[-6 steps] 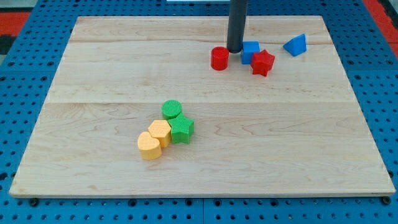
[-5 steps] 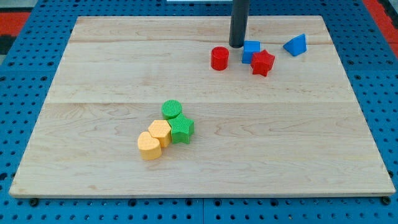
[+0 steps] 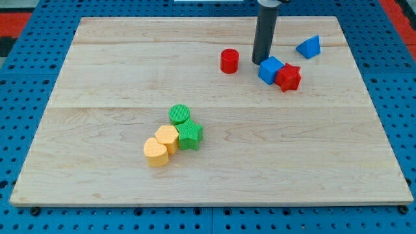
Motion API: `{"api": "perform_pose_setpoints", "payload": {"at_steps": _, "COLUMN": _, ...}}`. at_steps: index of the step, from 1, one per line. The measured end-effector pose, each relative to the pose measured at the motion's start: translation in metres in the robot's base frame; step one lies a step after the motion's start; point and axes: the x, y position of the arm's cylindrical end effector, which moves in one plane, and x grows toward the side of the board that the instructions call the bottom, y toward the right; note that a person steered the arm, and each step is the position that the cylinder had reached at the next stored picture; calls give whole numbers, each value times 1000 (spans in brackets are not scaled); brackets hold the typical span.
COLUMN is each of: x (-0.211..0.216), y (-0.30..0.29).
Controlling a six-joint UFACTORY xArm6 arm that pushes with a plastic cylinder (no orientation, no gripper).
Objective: Push blue cube along red star to the down and right
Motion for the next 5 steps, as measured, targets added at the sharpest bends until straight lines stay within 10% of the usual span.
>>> {"api": "perform_pose_setpoints", "payload": {"at_steps": 2, "x": 36, "y": 35}}
{"api": "perform_pose_setpoints", "payload": {"at_steps": 5, "x": 54, "y": -154}}
